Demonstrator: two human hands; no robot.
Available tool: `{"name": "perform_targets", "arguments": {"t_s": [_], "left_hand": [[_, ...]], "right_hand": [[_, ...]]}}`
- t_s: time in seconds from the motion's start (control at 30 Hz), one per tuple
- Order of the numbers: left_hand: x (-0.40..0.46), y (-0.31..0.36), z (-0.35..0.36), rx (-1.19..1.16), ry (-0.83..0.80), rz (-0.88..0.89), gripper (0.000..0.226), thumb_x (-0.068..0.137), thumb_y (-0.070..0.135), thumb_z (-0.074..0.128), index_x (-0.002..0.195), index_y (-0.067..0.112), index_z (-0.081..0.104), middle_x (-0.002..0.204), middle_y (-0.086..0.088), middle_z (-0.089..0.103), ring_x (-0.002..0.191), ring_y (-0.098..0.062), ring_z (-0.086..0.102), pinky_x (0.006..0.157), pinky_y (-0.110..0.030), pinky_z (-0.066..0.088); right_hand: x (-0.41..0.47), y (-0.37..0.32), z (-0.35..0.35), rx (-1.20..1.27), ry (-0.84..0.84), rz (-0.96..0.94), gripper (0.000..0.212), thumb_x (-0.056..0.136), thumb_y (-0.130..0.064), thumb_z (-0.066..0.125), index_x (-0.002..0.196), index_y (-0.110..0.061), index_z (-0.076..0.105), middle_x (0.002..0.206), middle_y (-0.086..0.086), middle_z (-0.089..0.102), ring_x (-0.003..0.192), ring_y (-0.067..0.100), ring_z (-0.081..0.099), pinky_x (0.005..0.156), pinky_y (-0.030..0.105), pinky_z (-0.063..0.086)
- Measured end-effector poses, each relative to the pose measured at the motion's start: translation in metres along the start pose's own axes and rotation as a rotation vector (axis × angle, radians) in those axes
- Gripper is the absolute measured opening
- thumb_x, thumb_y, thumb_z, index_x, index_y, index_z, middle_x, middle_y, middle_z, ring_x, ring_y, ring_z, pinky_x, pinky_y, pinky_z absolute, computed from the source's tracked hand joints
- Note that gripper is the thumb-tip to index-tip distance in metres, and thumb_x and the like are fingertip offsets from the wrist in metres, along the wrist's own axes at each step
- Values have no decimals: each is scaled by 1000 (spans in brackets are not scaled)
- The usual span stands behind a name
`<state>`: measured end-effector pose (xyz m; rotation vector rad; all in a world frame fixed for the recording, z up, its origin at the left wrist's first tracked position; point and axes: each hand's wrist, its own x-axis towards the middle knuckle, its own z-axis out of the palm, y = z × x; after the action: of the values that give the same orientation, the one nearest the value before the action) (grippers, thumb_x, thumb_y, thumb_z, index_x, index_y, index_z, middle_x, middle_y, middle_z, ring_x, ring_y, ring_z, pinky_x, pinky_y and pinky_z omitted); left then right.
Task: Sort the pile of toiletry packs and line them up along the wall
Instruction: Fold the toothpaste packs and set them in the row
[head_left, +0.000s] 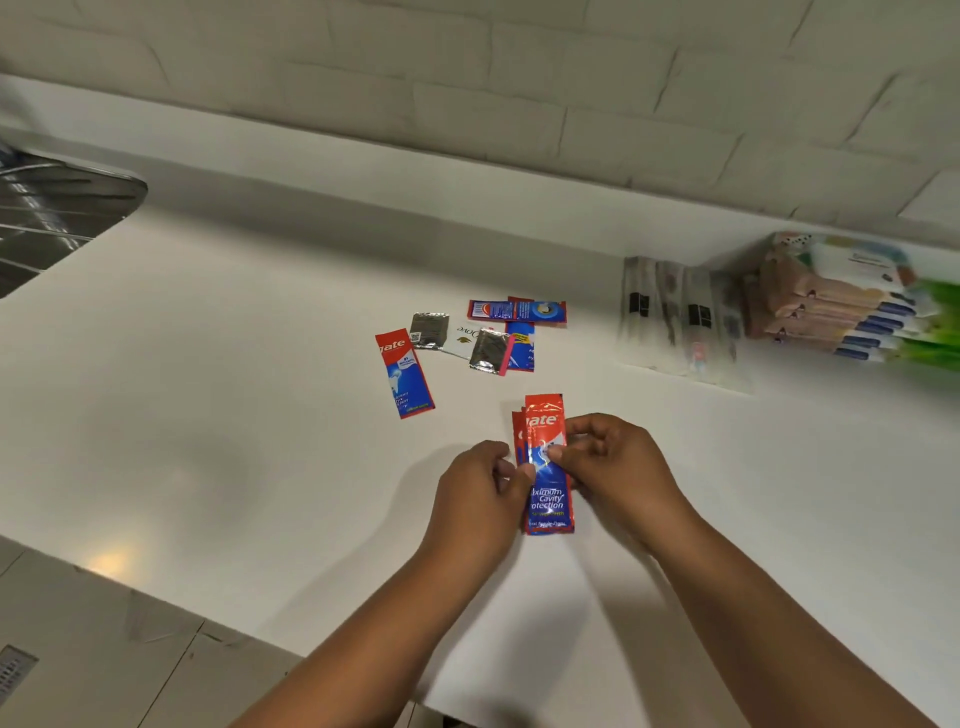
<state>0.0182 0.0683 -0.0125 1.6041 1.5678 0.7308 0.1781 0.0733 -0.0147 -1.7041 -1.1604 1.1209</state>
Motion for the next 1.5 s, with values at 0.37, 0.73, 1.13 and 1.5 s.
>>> {"name": "perform_targets", "arguments": {"t_s": [0.37, 0.73, 1.13, 1.5], "left_hand": [[8, 10, 10, 5, -38, -10, 31, 85, 31, 68, 109, 12, 65, 99, -5, 67, 93, -20, 64, 80, -31, 54], [21, 3, 2, 67, -34, -44, 40, 88, 37, 63, 117, 9, 62, 108, -5, 69, 95, -18, 64, 84, -31, 53], [-6, 9, 5, 242, -82, 252, 41, 90, 33, 59, 129, 19, 54, 120, -2, 53, 107, -13, 52, 86, -17, 41], [-12, 6, 17, 391, -141, 344, 43, 92, 30, 57, 133, 19, 52, 136, 0, 52, 122, -17, 44, 101, -20, 32]], "right_hand": [[-3, 13, 9, -283, 167, -32, 23, 83, -28, 72, 98, -12, 69, 90, 3, 71, 79, 19, 67, 67, 29, 55], [-3, 10, 1, -167, 112, 48, 25, 86, -31, 69, 98, -10, 64, 77, 4, 70, 52, 7, 59, 49, 23, 47], [-8, 13, -5, -117, 105, 2, 23, 85, -27, 70, 103, -12, 66, 81, 3, 68, 57, 11, 62, 51, 22, 50], [-12, 19, -7, -441, 89, -290, 32, 87, -32, 68, 118, -25, 66, 108, -4, 61, 79, 5, 57, 77, 21, 47]]}}
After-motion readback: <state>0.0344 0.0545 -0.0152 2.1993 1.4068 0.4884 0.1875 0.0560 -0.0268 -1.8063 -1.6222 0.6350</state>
